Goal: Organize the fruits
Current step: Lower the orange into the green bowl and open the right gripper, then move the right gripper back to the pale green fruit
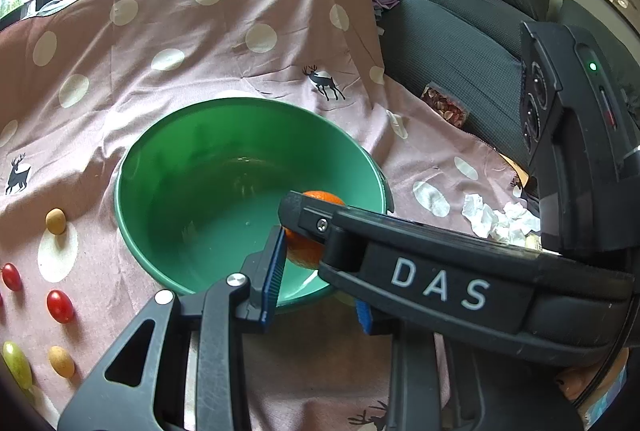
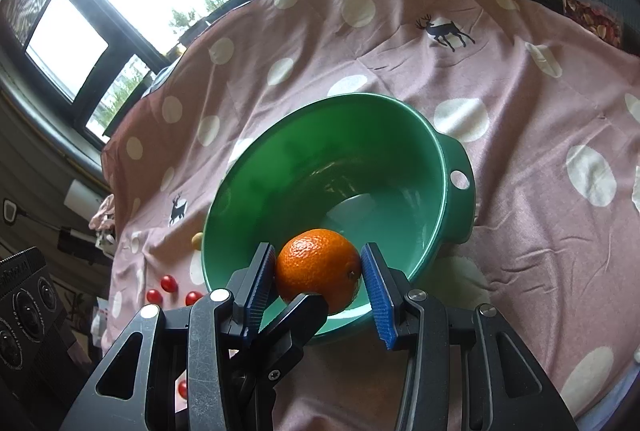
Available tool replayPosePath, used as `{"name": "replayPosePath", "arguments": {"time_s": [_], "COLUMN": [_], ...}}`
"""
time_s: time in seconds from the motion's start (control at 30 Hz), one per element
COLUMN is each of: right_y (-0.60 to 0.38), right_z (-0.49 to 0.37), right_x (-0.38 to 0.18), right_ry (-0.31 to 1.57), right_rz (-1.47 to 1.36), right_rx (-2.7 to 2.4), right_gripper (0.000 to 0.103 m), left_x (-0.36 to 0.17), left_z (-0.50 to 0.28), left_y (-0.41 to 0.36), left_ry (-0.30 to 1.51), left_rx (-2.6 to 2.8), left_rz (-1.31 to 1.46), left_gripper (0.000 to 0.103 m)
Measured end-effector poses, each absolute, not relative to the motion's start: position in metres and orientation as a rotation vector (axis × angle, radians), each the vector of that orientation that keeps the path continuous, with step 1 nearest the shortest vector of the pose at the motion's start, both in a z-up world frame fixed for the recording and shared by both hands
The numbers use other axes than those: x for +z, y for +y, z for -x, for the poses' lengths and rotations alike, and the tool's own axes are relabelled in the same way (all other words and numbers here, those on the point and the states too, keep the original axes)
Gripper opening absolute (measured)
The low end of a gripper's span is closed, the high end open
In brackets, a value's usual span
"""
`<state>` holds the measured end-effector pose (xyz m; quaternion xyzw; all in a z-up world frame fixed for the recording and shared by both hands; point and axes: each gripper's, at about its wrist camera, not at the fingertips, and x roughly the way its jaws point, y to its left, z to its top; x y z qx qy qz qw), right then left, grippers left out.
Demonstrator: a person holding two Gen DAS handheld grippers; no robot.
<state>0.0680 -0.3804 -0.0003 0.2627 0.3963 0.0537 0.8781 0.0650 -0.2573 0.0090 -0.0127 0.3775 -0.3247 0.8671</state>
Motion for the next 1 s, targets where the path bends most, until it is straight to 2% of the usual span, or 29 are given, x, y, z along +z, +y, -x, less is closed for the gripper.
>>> {"name": "replayPosePath", "arguments": {"time_s": [0.2,0.33,0.53,1.0], "right_y": [-0.377,-0.374,-0.371,-0.379], "right_z": [-0.069,-0.069,-0.073,-0.054], "right_x": [0.0,0.001,-0.001,0.019], "right_ry": [0.831,0.823,0.845,0.746], "right_rz": [-0.525,-0.551,-0.516,-0.513], "right_rx": [0.101,0.174,0.121,0.081], "right_gripper": [0.047,0.047,0.047,0.047], "left_x": [0.007,0.007,0.003,0.031], "left_z": [-0.067,-0.067,-0.069,-0.045], "left_y": [-0.257,-0.258,-0.256,-0.21], "left_ry": [0.803,0.813,0.828,0.731], "left_rx": [-0.678,-0.712,-0.679,-0.575], "left_rz": [0.034,0.06,0.053,0.059], "left_gripper": [0.029,0.024,0.025,0.025]}}
